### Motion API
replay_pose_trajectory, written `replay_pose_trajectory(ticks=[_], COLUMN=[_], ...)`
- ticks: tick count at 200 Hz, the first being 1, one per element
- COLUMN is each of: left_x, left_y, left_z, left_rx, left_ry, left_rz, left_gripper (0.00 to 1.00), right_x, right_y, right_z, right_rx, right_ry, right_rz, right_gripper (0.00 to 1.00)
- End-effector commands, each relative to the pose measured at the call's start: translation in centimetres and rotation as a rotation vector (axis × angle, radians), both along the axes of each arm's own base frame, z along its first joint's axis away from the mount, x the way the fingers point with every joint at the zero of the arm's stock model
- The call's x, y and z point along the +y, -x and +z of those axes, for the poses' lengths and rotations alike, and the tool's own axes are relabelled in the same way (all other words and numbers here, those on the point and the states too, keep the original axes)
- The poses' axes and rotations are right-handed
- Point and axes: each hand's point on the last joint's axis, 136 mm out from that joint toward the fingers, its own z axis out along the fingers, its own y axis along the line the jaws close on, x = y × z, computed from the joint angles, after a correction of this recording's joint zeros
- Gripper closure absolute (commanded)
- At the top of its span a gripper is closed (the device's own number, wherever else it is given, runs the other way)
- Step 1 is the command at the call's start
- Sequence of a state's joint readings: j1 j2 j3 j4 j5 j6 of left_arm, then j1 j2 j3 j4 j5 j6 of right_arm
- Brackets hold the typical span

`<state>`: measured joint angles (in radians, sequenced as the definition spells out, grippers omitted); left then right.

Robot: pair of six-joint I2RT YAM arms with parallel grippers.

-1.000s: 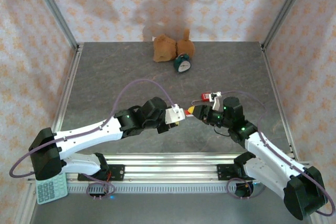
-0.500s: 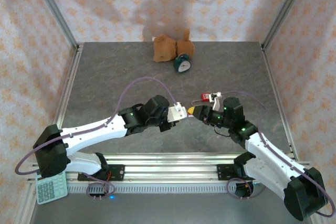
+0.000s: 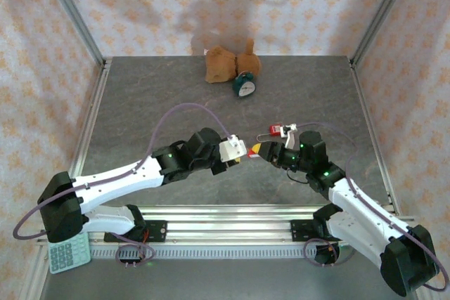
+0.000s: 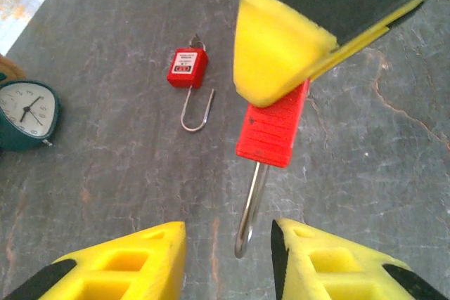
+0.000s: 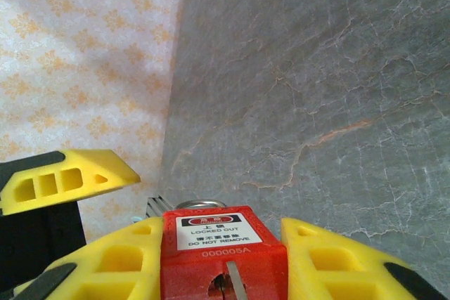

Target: Unlock with the key

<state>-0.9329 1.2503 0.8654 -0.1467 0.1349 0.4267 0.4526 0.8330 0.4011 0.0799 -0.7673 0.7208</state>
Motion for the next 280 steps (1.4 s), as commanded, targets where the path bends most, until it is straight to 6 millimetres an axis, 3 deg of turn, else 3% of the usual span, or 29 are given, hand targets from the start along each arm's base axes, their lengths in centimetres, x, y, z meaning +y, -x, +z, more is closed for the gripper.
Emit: replay_pose_trajectory(ticks=[1, 58, 102, 142, 251, 269, 280], left_x=[0.1, -1.2, -1.1, -0.7, 2.5, 2.9, 3.0], left_y=[-1.0, -0.6, -0.5, 0.0, 0.0, 0.1, 0.0], left_z=[-0.1, -1.4, -1.6, -1.6, -0.9, -0.7, -0.5], left_rx=[-0.025, 0.039, 0.049, 0.052, 0.003, 0.001, -0.003], left_ry=[0.005, -0.009, -0.026, -0.041, -0.070, -0.063, -0.053], left_rz=[0.032, -0.015, -0.021, -0.034, 0.051, 0.063, 0.075], left_gripper=[0.60, 0.60, 0.85, 0.91, 0.86, 0.79, 0.64], right_x=[0.4, 0.4, 0.3, -0.2, -1.1, -1.0, -0.9], right_y=[0.3, 0.6, 0.5, 0.5, -0.1, -0.2, -0.2], right_z=[1.0, 1.4, 1.4, 1.4, 0.4, 0.4, 0.6], right_rx=[-0.035, -0.046, -0.049, -0.073, -0.054, -0.051, -0.052], right_ry=[-0.023, -0.029, -0.027, 0.005, 0.047, 0.044, 0.036], right_rz=[0.025, 0.027, 0.020, 0.004, -0.042, -0.041, -0.035], right_gripper=[0.74, 0.75, 0.75, 0.75, 0.77, 0.77, 0.77])
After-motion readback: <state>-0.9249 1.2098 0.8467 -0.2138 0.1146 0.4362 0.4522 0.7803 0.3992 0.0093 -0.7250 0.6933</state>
